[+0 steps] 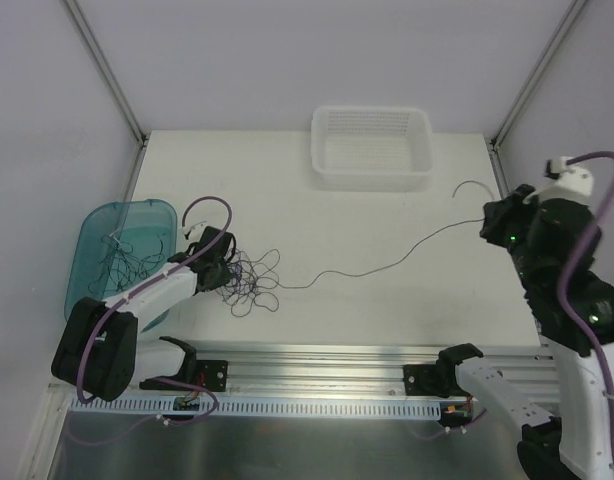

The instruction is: Untangle the cables

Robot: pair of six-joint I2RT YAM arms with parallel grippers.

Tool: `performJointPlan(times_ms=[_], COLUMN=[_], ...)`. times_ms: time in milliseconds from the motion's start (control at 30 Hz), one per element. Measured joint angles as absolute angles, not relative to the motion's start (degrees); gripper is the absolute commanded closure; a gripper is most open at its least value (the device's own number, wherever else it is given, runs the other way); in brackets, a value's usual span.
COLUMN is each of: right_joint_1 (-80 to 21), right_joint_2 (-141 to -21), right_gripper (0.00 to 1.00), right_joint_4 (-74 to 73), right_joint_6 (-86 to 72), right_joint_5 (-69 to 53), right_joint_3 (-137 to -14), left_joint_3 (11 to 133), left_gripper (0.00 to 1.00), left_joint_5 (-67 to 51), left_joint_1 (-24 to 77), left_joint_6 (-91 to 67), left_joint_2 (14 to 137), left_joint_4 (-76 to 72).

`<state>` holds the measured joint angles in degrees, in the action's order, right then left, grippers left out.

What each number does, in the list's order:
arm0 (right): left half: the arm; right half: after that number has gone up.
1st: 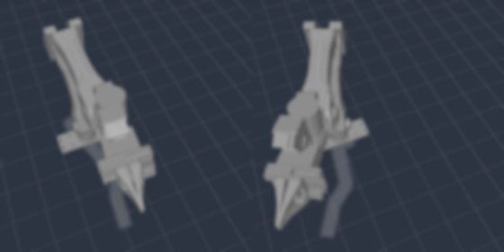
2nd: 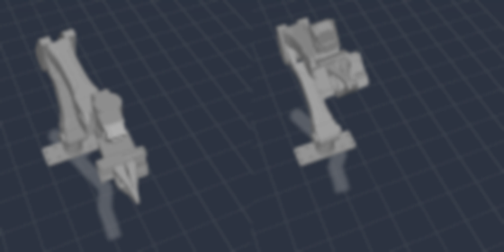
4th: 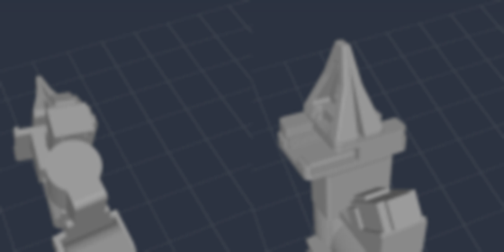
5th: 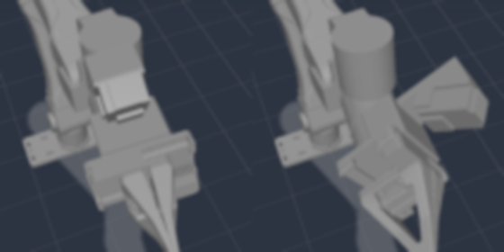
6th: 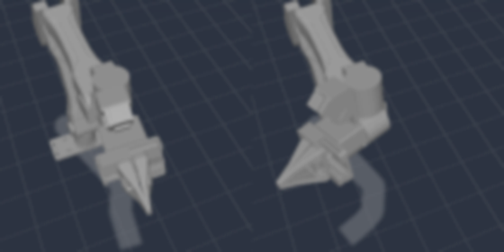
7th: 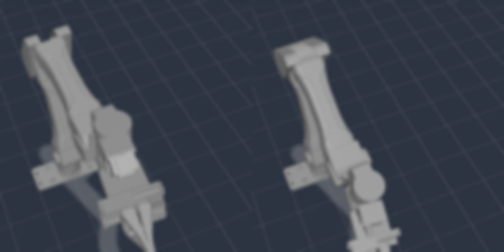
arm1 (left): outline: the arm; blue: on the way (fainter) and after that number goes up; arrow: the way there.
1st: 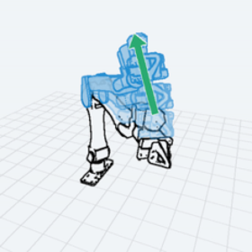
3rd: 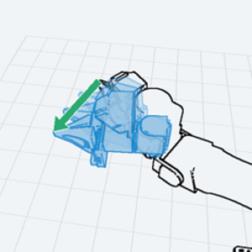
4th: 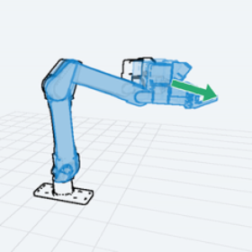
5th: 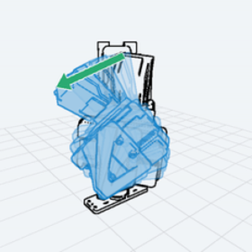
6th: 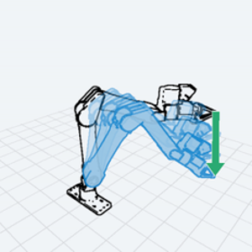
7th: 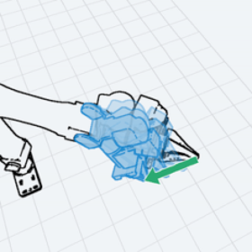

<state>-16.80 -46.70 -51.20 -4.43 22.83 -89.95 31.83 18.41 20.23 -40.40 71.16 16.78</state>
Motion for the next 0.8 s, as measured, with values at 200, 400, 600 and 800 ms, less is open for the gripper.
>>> performJointPlan(times_ms=[200, 400, 600, 800], right_joint_1=[-16.75, -18.02, -31.99, -45.78], right_joint_2=[-48.34, -54.96, -54.81, -62.63], right_gripper=[0.86, 0.36, 0.23, 0.28], right_joint_4=[-45.89, -46.04, -39.11, -30.15], right_joint_6=[-7.66, -8.73, -6.0, -5.52], right_joint_5=[11.31, 9.06, 7.09, 4.08], right_joint_3=[-57.91, -44.03, -45.21, -50.43], left_joint_3=[31.83, 31.83, 31.83, 31.83], left_gripper=[1.0, 1.0, 1.0, 1.0], left_joint_5=[16.05, 14.72, 14.02, 14.0], left_joint_1=[23.7, 26.79, 30.11, 30.98], left_joint_6=[-39.99, -40.03, -40.07, -40.64], left_joint_2=[66.92, 62.67, 61.91, 61.89], left_joint_4=[16.86, 16.93, 16.99, 17.02])
